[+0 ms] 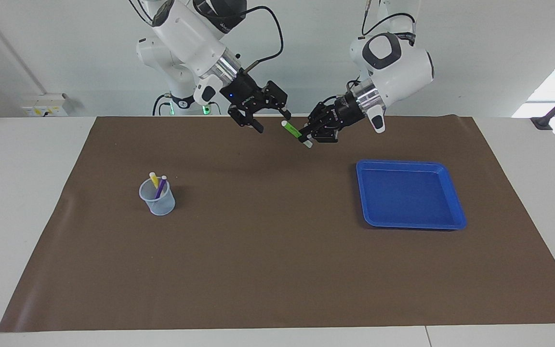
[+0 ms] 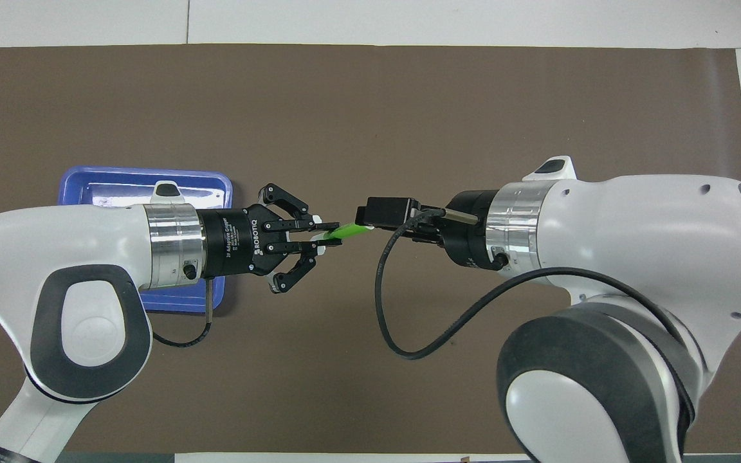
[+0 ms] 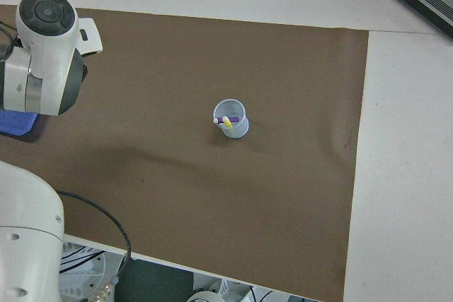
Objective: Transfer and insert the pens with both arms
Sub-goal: 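Hold the green pen out while the right gripper approaches it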
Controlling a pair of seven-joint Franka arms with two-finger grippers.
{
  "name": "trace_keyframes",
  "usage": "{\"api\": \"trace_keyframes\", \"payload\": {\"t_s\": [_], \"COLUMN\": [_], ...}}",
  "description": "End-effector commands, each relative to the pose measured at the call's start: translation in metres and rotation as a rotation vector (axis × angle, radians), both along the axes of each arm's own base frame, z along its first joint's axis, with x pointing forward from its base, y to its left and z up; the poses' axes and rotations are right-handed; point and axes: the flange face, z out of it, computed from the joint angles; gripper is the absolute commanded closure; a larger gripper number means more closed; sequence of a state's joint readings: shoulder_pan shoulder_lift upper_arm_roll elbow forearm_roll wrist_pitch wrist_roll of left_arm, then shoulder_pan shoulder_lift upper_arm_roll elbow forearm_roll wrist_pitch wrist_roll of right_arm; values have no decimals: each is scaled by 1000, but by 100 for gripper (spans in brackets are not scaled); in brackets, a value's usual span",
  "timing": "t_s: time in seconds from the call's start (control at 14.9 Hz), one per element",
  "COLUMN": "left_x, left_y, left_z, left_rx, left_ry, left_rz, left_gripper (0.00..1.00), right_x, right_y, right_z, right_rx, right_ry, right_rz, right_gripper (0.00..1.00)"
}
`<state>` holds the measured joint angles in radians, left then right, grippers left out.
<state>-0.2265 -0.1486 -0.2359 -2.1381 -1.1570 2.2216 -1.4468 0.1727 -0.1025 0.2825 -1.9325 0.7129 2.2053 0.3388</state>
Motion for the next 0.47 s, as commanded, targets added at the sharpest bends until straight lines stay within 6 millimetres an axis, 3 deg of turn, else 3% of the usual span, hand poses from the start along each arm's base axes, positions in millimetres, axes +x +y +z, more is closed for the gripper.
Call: {"api": "trace_keyframes", "payload": {"t_s": [0.0, 0.4], "left_x": [-5, -5], "left_y": [1, 1], "left_z": [4, 5], "left_rx": [-16, -18], "left_ry": [5, 4], "left_rz": [33, 35], "left_gripper": [100, 100], "right_x": [-10, -9], "right_y": [6, 13], "right_z": [-1, -6], "right_rx": [-8, -24], "right_ry": [-28, -51], "right_rz": [22, 60], "right_gripper": [0, 0]}}
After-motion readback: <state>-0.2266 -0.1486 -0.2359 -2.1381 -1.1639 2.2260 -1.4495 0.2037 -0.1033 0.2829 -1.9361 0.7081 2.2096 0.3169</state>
